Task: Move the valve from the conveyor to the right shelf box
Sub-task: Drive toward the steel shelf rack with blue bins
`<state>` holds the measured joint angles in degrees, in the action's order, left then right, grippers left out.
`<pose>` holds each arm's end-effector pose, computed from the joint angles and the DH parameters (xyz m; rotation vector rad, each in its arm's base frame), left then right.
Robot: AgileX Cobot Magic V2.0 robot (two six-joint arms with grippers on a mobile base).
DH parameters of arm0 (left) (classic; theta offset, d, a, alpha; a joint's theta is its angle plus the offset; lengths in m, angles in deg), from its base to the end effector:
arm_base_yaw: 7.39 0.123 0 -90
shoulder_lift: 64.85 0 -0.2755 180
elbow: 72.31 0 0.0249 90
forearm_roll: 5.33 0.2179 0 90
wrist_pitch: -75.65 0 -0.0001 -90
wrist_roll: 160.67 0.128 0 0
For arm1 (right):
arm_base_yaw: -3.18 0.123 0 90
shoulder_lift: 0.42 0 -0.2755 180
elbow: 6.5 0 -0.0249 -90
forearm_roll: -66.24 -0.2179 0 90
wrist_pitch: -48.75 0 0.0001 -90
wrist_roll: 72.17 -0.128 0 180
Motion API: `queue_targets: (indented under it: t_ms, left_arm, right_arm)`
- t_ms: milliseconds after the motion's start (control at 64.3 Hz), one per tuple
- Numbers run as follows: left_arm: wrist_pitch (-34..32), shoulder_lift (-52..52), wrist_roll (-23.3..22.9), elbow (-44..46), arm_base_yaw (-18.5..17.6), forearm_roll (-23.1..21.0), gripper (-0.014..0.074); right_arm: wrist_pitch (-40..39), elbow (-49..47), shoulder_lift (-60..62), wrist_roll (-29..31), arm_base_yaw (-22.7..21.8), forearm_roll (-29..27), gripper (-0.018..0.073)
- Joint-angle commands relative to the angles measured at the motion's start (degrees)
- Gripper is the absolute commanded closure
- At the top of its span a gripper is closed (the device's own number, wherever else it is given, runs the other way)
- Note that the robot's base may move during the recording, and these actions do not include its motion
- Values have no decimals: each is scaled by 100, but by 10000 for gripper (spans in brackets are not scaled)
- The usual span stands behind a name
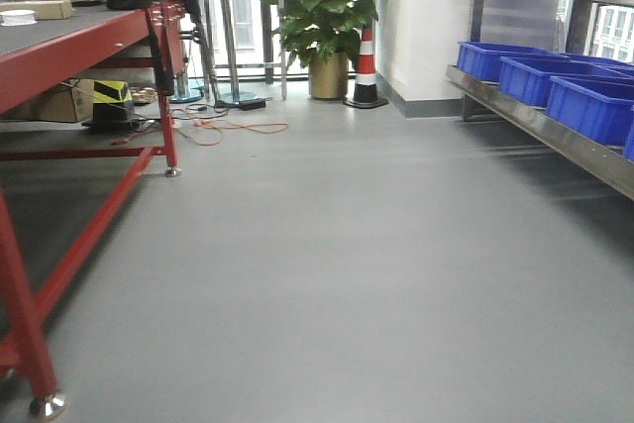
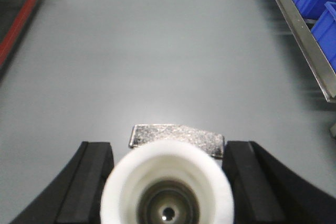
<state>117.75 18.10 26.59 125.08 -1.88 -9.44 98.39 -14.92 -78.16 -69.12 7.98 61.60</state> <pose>0.2754 0.0204 0.4705 0.0117 1.8780 0.0715 0.2469 0.0287 0.4307 -0.1254 2.0718 0.1148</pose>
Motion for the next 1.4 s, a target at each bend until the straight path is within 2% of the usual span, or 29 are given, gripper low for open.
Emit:
queue_targets:
  t_ms: [0, 1383]
  left_arm:
    - [-308, -74, -39, 80, -7, -38, 707]
    - [-329, -74, -39, 80, -7, -38, 707]
  right_arm:
    - [-410, -95, 87, 7, -10, 27, 711]
    - [-422, -95, 87, 7, -10, 27, 711]
